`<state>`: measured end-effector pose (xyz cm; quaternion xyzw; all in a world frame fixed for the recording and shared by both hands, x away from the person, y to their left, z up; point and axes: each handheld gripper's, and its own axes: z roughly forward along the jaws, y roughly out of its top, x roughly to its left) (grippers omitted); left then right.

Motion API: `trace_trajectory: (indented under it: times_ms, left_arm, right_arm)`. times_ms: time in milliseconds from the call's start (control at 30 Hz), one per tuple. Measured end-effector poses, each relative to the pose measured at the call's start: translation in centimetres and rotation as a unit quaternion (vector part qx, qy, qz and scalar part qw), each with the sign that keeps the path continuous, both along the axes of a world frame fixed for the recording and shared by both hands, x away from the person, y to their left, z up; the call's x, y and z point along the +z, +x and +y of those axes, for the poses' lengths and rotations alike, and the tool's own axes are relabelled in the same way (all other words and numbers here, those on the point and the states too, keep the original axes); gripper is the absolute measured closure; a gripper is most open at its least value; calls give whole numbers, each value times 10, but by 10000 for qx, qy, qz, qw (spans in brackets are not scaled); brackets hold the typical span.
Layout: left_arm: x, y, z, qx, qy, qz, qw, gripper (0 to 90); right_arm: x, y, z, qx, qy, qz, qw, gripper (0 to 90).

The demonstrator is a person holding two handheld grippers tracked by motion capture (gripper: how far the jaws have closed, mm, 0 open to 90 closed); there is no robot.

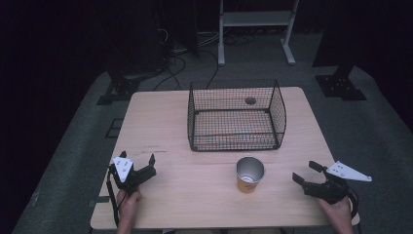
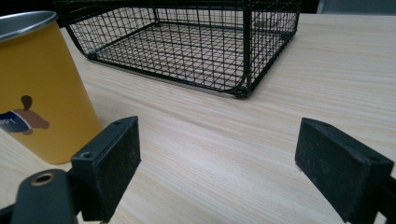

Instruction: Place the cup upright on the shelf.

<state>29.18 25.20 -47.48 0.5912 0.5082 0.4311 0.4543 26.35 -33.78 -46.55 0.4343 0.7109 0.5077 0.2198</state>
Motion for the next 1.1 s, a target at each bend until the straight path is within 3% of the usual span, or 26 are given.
trace_trajectory:
  times_ms: [433,1100]
  left_arm:
    - [0,-1,0,-17,-4,-15,10000,8]
    - [0,-1,-1,-28,-10,-21,10000,8]
  right_arm:
    - [7,-1,9,151,-41,-72,9999,135]
    - [21,-13,44,894,-253,-108,9956,116]
